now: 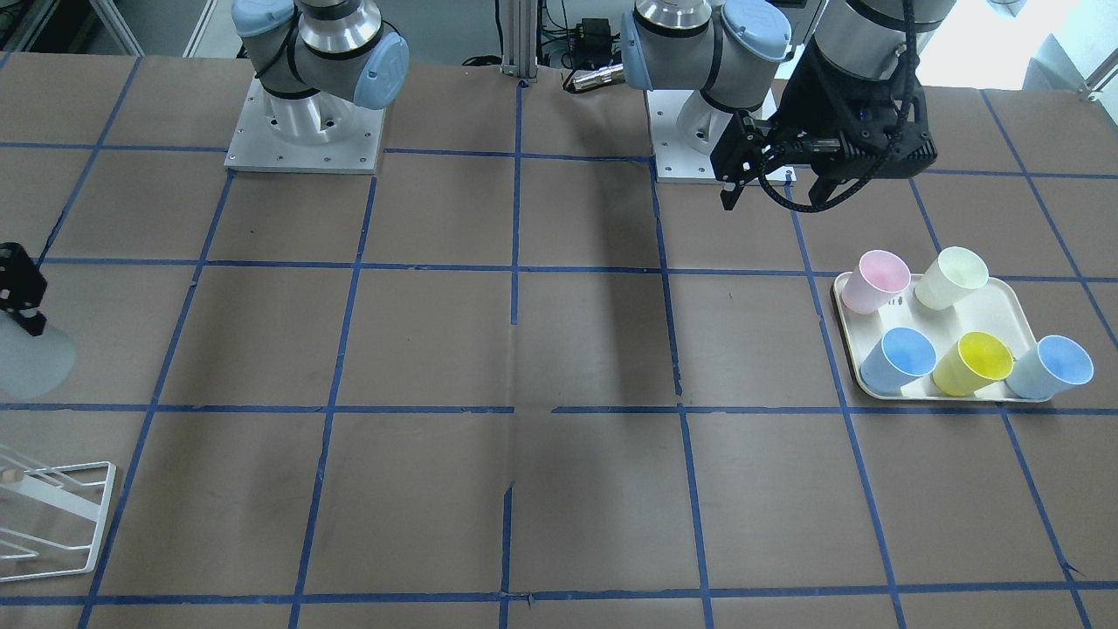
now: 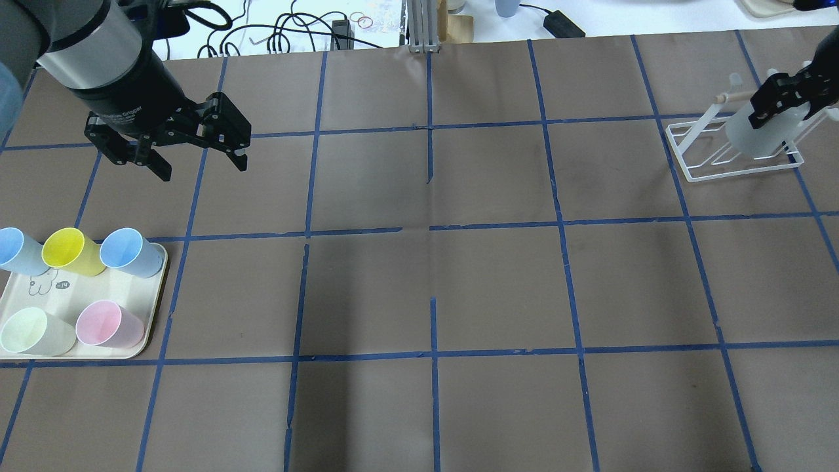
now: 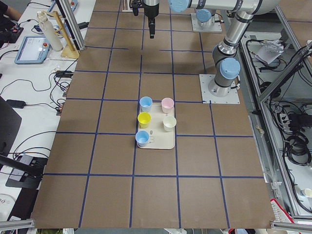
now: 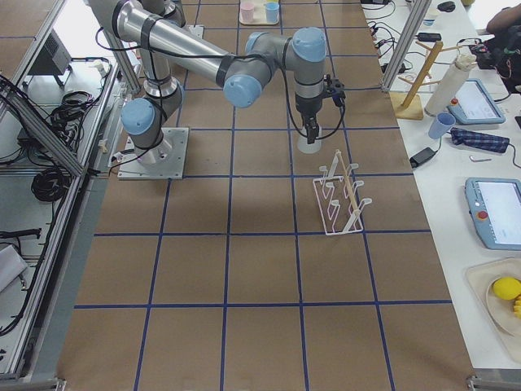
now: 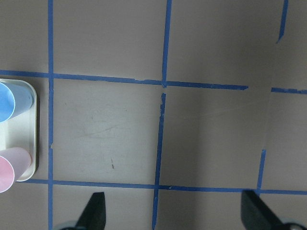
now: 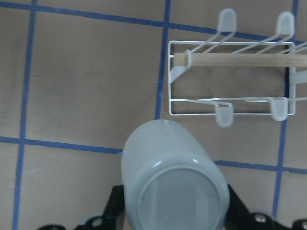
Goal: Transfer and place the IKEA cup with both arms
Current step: 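Lift the white cup off the rack with the right gripper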
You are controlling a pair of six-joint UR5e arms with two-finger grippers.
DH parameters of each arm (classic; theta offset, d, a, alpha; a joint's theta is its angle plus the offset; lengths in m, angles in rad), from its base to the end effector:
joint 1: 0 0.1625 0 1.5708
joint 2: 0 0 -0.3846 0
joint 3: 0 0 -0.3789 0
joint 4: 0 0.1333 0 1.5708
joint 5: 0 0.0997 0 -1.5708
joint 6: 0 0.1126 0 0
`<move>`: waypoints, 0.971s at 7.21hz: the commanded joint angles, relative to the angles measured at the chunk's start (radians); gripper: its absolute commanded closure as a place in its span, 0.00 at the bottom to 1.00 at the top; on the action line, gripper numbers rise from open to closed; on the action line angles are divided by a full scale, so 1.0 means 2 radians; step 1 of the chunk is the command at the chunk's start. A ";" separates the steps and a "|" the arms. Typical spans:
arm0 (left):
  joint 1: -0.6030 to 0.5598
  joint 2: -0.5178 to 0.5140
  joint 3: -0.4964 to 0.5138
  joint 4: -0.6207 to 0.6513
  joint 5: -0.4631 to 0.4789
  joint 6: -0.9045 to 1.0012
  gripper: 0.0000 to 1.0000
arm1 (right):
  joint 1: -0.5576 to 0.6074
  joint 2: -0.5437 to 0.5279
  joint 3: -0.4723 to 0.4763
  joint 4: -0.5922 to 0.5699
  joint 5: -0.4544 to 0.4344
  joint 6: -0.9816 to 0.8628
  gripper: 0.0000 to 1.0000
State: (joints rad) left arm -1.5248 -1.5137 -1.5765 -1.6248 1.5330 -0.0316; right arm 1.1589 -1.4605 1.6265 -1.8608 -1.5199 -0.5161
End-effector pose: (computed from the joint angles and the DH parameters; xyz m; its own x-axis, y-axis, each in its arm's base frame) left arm -0.1164 -0.4617 0.4532 -0.9963 -0.0776 0.0377 -0.0775 0.9970 0.0038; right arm -0.0843 -0.5403 0.3829 -0.9942 -0.1060 0.0171 -0.1073 0.9854 -0.1325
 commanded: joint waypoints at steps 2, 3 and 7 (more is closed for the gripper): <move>0.002 0.004 -0.011 -0.003 -0.036 0.019 0.00 | 0.133 -0.035 0.002 0.063 0.047 0.224 0.95; 0.002 0.007 -0.016 -0.007 -0.036 0.029 0.00 | 0.161 -0.038 0.001 0.079 0.120 0.280 0.97; 0.095 0.027 -0.068 -0.031 -0.225 0.056 0.00 | 0.221 -0.057 0.006 0.080 0.366 0.409 1.00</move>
State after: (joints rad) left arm -1.4140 -1.4672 -1.6806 -1.6528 1.2469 0.0451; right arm 1.5826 -1.5563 1.6364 -1.7028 -0.9648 0.2319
